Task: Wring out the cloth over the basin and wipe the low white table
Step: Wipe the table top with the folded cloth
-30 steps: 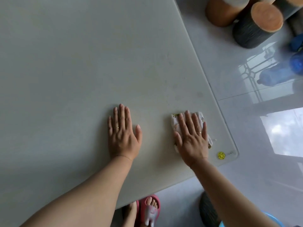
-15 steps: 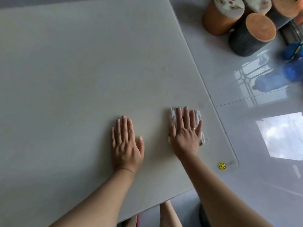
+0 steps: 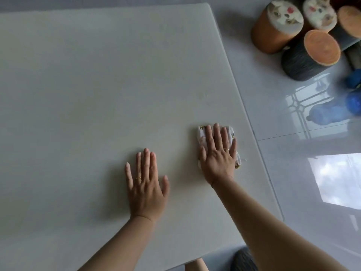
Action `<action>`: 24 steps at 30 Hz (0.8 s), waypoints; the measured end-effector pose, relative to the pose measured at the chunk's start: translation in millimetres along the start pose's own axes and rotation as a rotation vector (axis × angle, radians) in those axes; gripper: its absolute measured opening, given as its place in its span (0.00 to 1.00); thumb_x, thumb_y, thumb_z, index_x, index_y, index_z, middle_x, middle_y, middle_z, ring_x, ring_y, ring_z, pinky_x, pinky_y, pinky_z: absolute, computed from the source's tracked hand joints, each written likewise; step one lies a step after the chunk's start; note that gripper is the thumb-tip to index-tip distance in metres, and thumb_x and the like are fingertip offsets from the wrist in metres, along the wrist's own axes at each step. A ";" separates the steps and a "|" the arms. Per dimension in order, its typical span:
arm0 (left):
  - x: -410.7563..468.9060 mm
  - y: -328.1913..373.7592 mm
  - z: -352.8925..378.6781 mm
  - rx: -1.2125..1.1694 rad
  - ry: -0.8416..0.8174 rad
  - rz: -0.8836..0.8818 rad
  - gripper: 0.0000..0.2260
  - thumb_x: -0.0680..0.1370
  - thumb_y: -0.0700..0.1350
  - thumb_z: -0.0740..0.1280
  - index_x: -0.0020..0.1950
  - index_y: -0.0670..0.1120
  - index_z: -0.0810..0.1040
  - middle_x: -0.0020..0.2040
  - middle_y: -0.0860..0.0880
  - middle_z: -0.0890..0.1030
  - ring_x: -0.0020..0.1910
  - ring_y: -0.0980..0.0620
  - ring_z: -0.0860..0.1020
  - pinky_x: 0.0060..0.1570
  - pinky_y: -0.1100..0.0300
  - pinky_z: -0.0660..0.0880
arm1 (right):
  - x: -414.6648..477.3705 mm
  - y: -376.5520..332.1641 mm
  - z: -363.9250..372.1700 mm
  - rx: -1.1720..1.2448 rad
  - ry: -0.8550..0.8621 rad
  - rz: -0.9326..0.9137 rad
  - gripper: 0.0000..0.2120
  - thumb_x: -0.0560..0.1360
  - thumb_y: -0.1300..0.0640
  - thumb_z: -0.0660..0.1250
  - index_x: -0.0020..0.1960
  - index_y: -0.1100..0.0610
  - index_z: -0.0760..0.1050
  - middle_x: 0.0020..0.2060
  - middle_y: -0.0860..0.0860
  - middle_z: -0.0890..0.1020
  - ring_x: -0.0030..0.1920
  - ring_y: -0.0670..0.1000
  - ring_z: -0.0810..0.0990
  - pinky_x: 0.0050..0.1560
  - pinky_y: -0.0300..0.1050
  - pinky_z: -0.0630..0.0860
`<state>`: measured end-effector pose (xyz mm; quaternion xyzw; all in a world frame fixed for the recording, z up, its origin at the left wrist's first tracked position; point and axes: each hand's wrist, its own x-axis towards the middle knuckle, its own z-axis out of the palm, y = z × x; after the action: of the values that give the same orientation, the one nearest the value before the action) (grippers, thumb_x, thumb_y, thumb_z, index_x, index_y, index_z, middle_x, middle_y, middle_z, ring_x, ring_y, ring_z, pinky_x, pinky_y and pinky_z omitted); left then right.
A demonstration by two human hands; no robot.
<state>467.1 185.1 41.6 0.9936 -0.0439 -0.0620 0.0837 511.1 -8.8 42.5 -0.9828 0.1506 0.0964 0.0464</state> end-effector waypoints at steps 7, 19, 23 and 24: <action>115.1 13.4 -19.4 -0.078 0.078 0.004 0.27 0.77 0.50 0.52 0.75 0.40 0.61 0.76 0.40 0.61 0.76 0.42 0.58 0.73 0.44 0.48 | 3.9 -33.9 -3.5 0.044 -0.029 -0.295 0.30 0.77 0.44 0.47 0.77 0.48 0.47 0.75 0.47 0.45 0.76 0.52 0.43 0.73 0.56 0.36; 173.2 -3.6 -9.7 -0.032 0.072 0.060 0.29 0.78 0.54 0.48 0.76 0.43 0.58 0.77 0.43 0.58 0.76 0.44 0.56 0.75 0.46 0.51 | 79.3 -50.2 -4.8 0.081 0.042 0.085 0.31 0.76 0.43 0.43 0.77 0.49 0.42 0.77 0.50 0.44 0.76 0.53 0.39 0.71 0.55 0.29; 172.2 -1.9 -12.1 -0.040 0.083 0.058 0.28 0.78 0.53 0.50 0.76 0.42 0.60 0.76 0.42 0.60 0.76 0.44 0.57 0.75 0.46 0.52 | 85.5 -38.1 -16.3 -0.008 0.006 -0.465 0.29 0.77 0.44 0.49 0.76 0.50 0.52 0.76 0.50 0.54 0.77 0.54 0.48 0.74 0.58 0.43; 172.0 -1.9 -12.1 -0.040 0.084 0.059 0.28 0.78 0.53 0.50 0.76 0.42 0.60 0.76 0.42 0.60 0.76 0.44 0.57 0.75 0.46 0.52 | 95.3 -23.3 -20.5 -0.052 0.011 -0.608 0.29 0.77 0.44 0.50 0.76 0.50 0.54 0.76 0.50 0.56 0.76 0.54 0.51 0.74 0.58 0.47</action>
<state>638.8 172.2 33.2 0.9918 -0.0682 -0.0184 0.1070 611.1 -16.5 44.6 -0.9842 -0.1528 0.0764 0.0472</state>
